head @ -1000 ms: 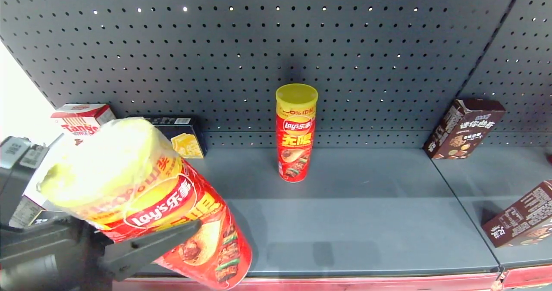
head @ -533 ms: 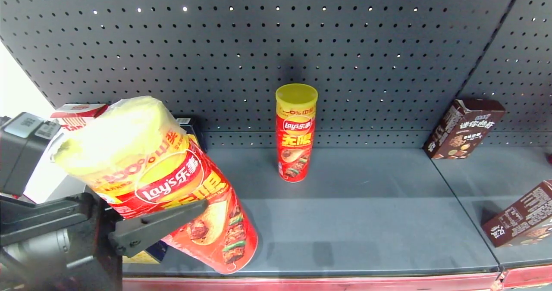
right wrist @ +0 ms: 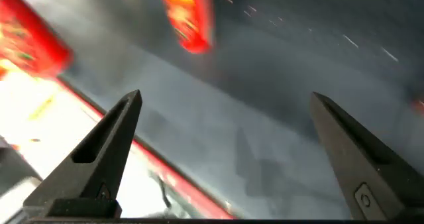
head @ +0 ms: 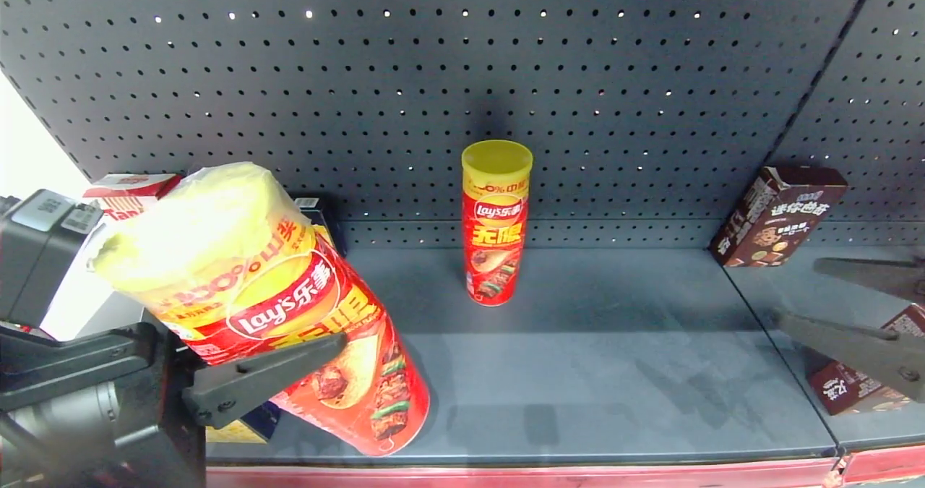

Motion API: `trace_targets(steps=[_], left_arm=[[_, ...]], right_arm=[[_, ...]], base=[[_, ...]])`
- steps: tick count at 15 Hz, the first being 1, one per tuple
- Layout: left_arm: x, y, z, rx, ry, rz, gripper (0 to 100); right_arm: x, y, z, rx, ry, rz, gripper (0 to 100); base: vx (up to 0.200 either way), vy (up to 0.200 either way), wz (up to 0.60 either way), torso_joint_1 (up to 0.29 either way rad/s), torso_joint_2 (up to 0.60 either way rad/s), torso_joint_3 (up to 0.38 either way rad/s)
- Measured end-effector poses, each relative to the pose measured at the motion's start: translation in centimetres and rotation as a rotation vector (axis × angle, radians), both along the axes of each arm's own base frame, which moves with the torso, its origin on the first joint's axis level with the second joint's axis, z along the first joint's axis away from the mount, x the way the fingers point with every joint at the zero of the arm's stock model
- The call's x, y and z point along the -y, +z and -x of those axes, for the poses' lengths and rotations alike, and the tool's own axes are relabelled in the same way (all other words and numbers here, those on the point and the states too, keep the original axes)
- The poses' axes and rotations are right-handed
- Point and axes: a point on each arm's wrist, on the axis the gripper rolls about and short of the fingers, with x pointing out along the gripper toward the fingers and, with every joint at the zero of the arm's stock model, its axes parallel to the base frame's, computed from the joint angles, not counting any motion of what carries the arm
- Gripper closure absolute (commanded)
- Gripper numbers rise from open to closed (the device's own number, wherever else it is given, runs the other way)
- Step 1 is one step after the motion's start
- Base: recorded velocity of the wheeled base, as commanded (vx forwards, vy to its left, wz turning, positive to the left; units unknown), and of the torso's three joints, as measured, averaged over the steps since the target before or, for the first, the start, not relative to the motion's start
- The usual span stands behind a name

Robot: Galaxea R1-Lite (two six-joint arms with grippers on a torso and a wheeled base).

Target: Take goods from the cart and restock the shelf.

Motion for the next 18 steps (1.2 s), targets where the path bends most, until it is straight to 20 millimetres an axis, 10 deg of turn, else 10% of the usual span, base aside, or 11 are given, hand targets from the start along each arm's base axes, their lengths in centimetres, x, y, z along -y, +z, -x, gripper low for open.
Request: trace_targets(steps=[10, 18], left_arm=[[0.0, 0.1, -0.2, -0.021, 0.01, 0.017, 100], [0.0, -0.2, -0.2, -0.034, 0.011, 0.013, 100]], right_arm=[[-7.0, -2.6, -10.7, 0.189, 0.361, -0.028, 0], [-8.2, -4.7, -18.3, 0.357, 0.518, 0.067, 0]], base=[[0.0, 0.0, 0.0, 0.0, 0.0, 0.0], [0.0, 0.0, 0.0, 0.0, 0.0, 0.0]])
